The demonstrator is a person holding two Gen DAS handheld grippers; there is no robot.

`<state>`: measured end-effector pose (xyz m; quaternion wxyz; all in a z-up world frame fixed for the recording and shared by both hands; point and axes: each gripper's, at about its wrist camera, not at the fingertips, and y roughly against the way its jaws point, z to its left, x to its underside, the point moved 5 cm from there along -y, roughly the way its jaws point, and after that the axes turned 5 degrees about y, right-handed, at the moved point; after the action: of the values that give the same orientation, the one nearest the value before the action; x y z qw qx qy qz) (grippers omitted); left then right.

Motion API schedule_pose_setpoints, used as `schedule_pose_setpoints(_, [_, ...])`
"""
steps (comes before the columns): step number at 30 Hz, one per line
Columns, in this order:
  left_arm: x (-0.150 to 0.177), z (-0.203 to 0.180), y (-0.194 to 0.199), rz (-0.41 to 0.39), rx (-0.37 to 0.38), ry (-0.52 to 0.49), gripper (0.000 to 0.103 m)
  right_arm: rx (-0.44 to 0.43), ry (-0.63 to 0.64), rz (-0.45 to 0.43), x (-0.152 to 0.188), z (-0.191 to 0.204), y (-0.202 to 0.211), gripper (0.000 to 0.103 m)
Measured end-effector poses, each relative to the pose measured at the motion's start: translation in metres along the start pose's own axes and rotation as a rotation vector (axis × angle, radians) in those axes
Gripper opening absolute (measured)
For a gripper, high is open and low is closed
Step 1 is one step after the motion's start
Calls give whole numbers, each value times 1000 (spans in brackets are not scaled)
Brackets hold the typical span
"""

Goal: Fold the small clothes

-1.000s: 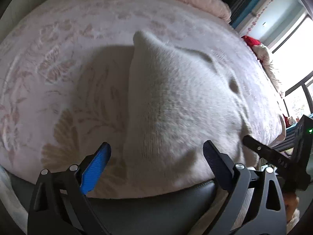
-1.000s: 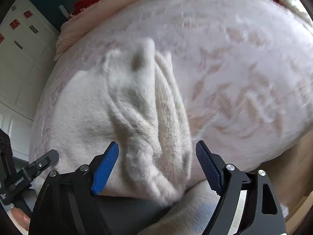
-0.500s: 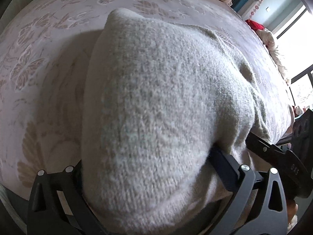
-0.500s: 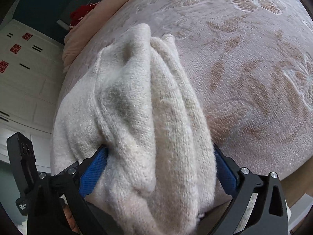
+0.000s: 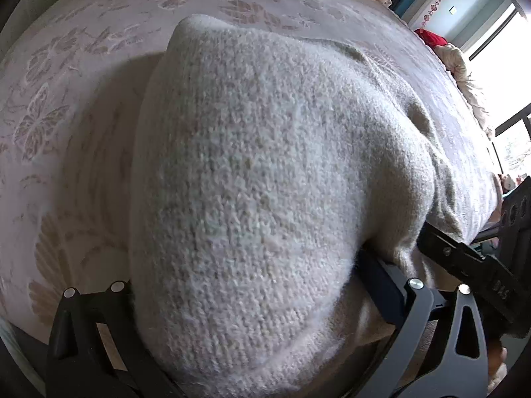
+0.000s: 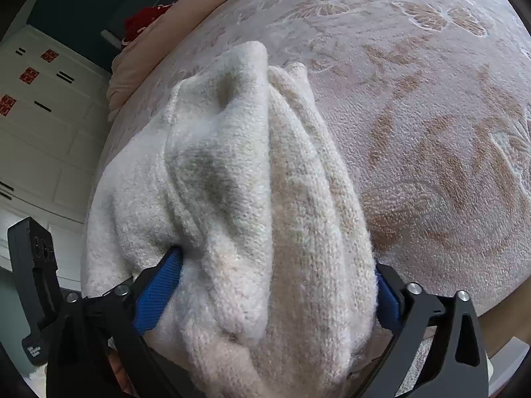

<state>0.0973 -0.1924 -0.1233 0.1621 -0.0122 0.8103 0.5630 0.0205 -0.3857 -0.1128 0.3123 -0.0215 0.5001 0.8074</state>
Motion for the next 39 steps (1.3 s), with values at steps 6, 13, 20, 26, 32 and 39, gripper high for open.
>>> schedule_pose_setpoints(6, [0,27,12,64,198,127,98,-123,-49,4,2,-7,4,73])
schedule_pose_setpoints(13, [6,50,21,75,303,247,98,-182,-93,-30,0,-11,19,45])
schedule_pose_setpoints(20, [19,72,75,-52,220,153,98,68,51,-116,3,3,65,59])
schedule_pose_setpoints(26, [55,97,90,-62,39,-4,98,17,250,-103,29,68,91,51])
schedule_pose_setpoints(32, [71,64,83,-122,-57,-216,98,91,166,-103,18,54,88,48])
schedule_pose_setpoints(39, [62,58,61,-102,-103,-254,87,139,163,-114,21,46,81,49])
